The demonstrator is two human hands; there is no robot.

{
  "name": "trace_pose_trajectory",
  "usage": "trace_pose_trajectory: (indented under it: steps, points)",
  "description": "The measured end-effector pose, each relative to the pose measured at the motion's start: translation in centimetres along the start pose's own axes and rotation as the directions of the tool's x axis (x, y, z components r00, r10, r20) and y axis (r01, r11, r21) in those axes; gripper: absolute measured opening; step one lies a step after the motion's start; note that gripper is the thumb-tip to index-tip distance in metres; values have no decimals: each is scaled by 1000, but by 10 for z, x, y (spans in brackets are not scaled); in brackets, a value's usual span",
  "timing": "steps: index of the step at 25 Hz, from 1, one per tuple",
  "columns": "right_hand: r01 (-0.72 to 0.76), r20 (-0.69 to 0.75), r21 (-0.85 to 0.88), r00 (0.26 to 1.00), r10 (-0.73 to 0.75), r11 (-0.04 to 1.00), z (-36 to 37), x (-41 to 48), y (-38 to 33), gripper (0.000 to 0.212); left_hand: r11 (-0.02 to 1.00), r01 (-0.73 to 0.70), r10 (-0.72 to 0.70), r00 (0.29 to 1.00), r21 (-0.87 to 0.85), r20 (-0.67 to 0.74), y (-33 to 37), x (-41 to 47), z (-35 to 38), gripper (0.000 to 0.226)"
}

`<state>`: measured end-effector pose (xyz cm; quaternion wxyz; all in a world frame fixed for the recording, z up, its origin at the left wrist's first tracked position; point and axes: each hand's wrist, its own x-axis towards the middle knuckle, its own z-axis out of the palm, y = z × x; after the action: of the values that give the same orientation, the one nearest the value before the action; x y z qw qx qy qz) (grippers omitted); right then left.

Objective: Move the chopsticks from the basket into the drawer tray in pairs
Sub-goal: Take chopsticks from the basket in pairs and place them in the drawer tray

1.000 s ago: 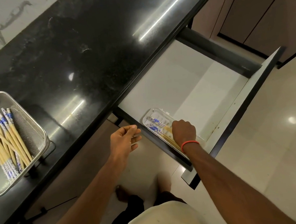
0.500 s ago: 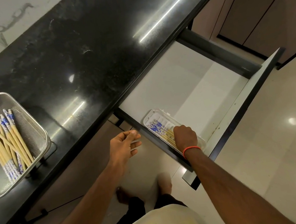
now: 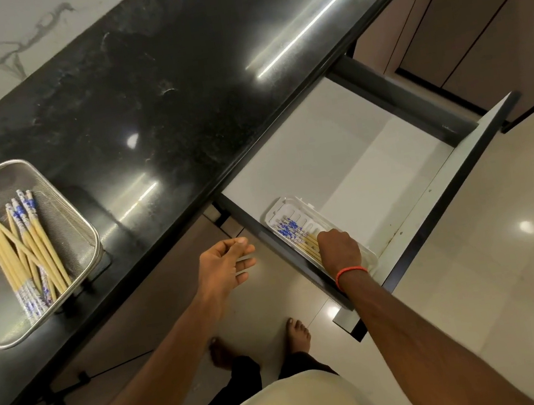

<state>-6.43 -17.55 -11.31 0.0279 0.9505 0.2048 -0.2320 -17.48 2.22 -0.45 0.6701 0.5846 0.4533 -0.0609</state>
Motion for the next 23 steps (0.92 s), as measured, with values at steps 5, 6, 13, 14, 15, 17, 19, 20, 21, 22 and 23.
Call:
trace_pose_trajectory:
  steps: [5, 6, 13, 14, 15, 17, 19, 20, 21, 22, 23]
  points:
    - [-1, 13, -37, 1000, 2, 999, -6, -10, -2, 23, 1000, -7, 7, 1000, -20, -1, 1, -3, -12, 23]
    - [-15, 5, -29, 1000, 15, 999, -10, -12, -3, 22, 1000, -13, 13, 1000, -26, -1, 2, -3, -15, 21]
    - [-44, -200, 122, 977, 68, 992, -82, -23, -36, 26, 992, -97, 94, 995, -80, -40, 25, -13, -32, 11]
    - [-15, -222, 132, 974, 44, 991, -92, -24, -44, 28, 989, -111, 107, 993, -93, -49, 30, -16, -35, 10]
    - [19, -242, 144, 970, 17, 989, -103, -26, -53, 30, 986, -129, 123, 991, -106, -61, 35, -19, -39, 11]
    - [80, -271, 177, 962, -29, 981, -121, -29, -69, 33, 979, -167, 159, 984, -120, -77, 44, -25, -46, 13]
    - [151, -304, 199, 949, -85, 968, -137, -34, -85, 35, 969, -209, 197, 975, -133, -100, 52, -32, -55, 14]
    - [192, -323, 212, 939, -117, 958, -145, -37, -96, 35, 962, -231, 216, 970, -145, -116, 56, -35, -61, 13]
    - [228, -343, 225, 928, -142, 947, -152, -39, -105, 37, 955, -251, 232, 964, -157, -127, 62, -38, -66, 11]
    - [258, -362, 238, 918, -161, 936, -160, -42, -115, 38, 949, -268, 246, 959, -167, -138, 67, -40, -71, 9]
    - [287, -381, 249, 907, -179, 925, -168, -45, -125, 39, 943, -285, 261, 953, -172, -152, 74, -42, -77, 8]
